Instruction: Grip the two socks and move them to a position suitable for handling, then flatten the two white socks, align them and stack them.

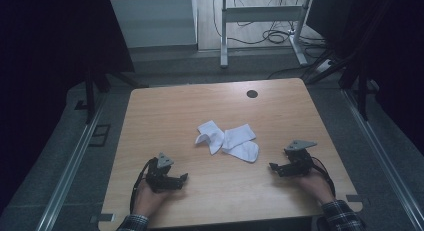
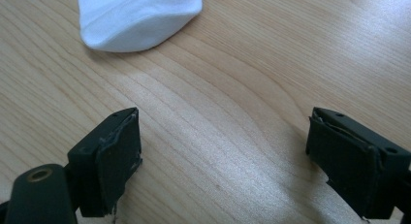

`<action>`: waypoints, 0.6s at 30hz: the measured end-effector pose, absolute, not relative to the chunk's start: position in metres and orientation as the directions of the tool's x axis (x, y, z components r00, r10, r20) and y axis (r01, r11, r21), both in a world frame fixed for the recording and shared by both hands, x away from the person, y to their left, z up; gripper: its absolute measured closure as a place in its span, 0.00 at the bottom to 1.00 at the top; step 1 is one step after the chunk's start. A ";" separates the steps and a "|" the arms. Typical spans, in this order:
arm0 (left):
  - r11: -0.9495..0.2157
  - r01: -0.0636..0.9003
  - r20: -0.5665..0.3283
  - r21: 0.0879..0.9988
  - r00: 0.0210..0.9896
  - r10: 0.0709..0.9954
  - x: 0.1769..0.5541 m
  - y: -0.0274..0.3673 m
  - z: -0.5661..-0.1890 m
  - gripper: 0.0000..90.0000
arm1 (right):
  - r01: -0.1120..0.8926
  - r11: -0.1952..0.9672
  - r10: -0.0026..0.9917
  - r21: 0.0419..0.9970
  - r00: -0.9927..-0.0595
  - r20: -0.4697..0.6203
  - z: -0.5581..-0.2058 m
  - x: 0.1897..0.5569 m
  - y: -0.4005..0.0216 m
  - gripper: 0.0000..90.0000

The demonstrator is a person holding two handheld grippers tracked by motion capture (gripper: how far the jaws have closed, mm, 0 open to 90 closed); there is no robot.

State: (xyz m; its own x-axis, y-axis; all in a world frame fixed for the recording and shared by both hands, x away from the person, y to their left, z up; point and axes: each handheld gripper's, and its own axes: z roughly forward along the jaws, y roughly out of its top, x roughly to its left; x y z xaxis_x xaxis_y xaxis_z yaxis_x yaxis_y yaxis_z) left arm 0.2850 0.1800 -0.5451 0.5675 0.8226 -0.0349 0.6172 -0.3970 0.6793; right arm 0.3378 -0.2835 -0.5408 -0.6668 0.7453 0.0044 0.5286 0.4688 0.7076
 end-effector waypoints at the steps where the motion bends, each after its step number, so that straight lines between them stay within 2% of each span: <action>1: -0.397 0.617 -0.035 0.679 0.568 0.823 0.285 0.180 -0.545 0.11 | 0.529 0.469 0.745 0.708 -0.667 0.005 -0.541 0.338 -0.284 0.13; 18: -0.395 0.617 -0.036 0.680 0.567 0.823 0.285 0.180 -0.545 0.11 | 0.524 0.483 0.733 0.701 -0.680 0.003 -0.540 0.339 -0.283 0.10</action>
State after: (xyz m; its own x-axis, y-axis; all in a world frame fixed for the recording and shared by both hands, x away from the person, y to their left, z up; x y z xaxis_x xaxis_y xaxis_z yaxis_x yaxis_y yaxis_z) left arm 0.2852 0.1798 -0.5452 0.5665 0.8233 -0.0357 0.6172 -0.3952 0.6803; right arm 0.3387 -0.2832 -0.5405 -0.6801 0.7331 0.0035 0.5244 0.4832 0.7011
